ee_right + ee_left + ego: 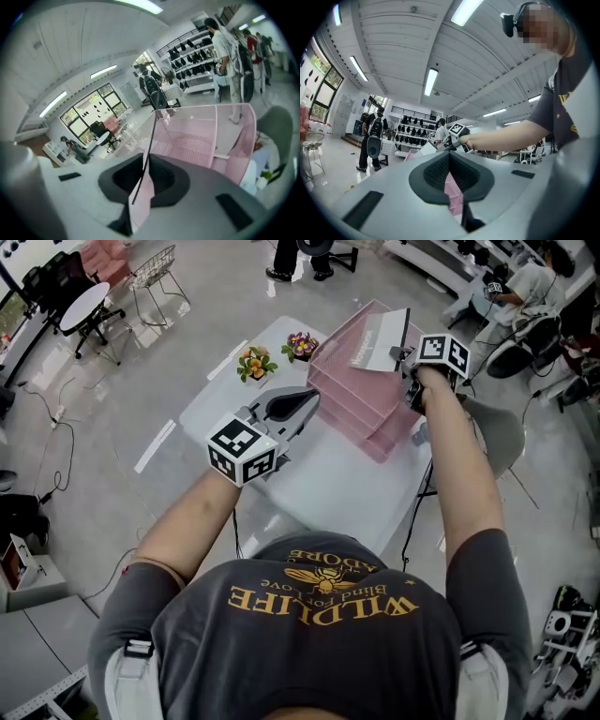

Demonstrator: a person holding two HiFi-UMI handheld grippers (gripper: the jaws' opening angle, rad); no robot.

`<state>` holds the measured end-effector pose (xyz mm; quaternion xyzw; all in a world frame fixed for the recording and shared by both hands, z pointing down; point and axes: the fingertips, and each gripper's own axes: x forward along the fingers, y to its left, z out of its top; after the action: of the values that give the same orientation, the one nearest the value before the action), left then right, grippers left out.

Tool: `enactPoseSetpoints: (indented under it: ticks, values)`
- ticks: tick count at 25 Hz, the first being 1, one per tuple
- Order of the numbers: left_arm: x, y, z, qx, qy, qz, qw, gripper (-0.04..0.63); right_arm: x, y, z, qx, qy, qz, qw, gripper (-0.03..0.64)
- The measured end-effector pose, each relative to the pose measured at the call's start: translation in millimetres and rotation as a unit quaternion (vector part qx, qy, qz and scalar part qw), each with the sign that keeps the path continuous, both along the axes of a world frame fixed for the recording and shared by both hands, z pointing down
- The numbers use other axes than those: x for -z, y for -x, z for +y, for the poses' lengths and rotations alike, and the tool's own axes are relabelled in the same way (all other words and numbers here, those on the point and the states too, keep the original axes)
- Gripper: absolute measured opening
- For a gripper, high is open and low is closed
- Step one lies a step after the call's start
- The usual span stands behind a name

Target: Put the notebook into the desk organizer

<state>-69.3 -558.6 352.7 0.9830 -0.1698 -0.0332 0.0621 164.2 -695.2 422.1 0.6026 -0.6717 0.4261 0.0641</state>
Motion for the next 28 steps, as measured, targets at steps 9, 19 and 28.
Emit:
enactPoseSetpoints:
  ticks: [9,19,28]
  values:
    - [1,0,-8,-0.007,-0.003,0.003,1.0,-0.002,-5,-9,-1,0.048,0.039,0.215,0.975,0.148]
    - [6,-1,-16,-0.006,-0.005,0.009,0.9999,-0.002,8,-25,8,0.065,0.033,0.293,0.953,0.299]
    - [17,-13,-4,-0.013,-0.018,0.015,0.9996,-0.002,58,-9,38,0.08,-0.078,0.248,0.962,0.299]
